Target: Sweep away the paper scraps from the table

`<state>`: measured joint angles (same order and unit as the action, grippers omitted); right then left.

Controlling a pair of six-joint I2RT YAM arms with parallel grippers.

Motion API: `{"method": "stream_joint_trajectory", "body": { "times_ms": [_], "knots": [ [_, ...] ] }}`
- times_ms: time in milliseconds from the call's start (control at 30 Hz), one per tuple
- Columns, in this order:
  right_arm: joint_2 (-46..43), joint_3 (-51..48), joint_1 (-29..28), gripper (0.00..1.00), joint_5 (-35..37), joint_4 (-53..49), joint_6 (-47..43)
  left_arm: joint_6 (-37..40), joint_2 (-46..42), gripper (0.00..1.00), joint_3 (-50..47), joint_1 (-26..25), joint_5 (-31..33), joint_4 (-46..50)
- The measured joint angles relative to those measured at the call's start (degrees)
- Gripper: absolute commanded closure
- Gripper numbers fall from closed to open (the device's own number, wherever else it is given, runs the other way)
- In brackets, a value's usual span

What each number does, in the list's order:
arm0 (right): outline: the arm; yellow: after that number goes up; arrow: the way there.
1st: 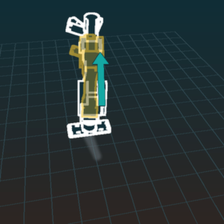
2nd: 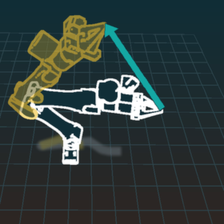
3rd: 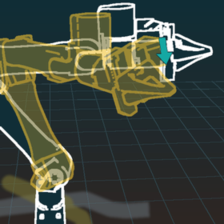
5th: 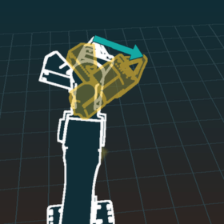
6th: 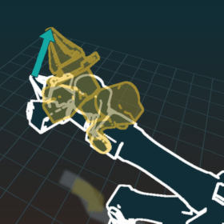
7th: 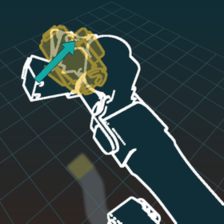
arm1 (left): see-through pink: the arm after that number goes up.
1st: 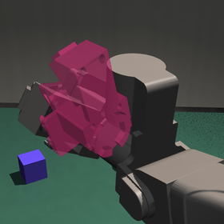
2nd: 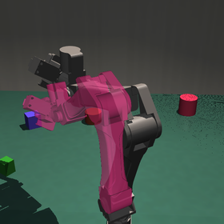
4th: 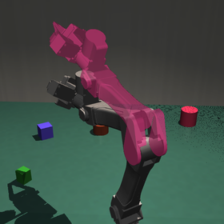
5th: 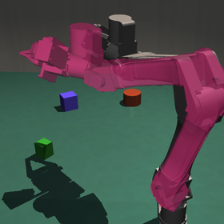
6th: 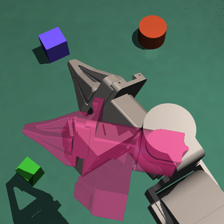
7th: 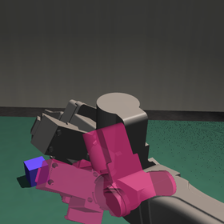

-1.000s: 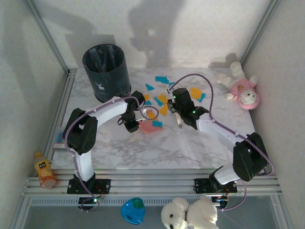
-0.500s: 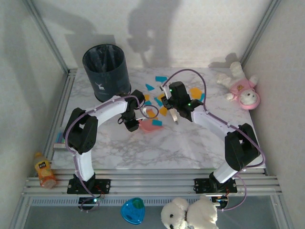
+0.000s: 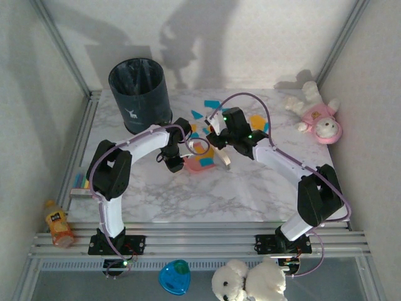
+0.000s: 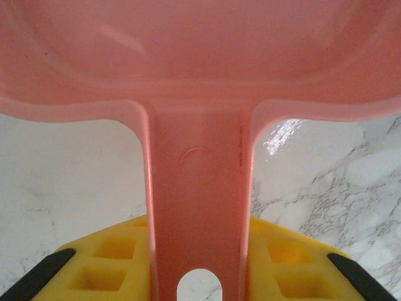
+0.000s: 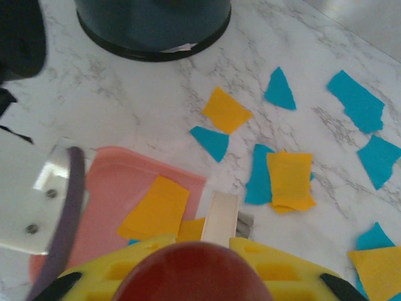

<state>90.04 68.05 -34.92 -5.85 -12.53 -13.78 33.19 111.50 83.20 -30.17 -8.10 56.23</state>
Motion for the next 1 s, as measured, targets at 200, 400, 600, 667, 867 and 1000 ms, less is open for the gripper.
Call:
{"method": "stream_joint_trajectory", "body": {
  "times_ms": [200, 400, 600, 667, 867, 1000],
  "knots": [
    [-2.3, 0.0, -0.4, 1.00, -3.6, -1.0, 0.1, 0.0, 0.0, 0.86, 0.0, 0.0, 0.0, 0.0],
    [-5.3, -0.9, -0.5, 1.00, -2.2, 0.0, 1.4, 0.0, 0.0, 0.86, 0.0, 0.0, 0.0, 0.0],
    [-5.8, -1.5, -0.6, 1.00, 6.5, 3.1, 3.3, -0.7, 0.0, 0.86, 0.0, 0.3, 0.0, -0.3],
    [-5.8, -1.5, -0.5, 1.00, 9.1, 3.8, 4.1, -1.1, 0.0, 0.86, 0.0, 0.7, 0.0, -0.7],
    [-3.4, -1.2, 0.4, 1.00, 12.8, 5.4, 5.4, -1.8, 0.0, 0.86, 0.0, 1.5, 0.1, -1.1],
    [0.3, 1.2, 1.3, 1.00, 15.7, 5.5, 5.7, -2.4, 0.0, 0.86, 0.0, 1.8, 0.3, -1.1]
  ]
}}
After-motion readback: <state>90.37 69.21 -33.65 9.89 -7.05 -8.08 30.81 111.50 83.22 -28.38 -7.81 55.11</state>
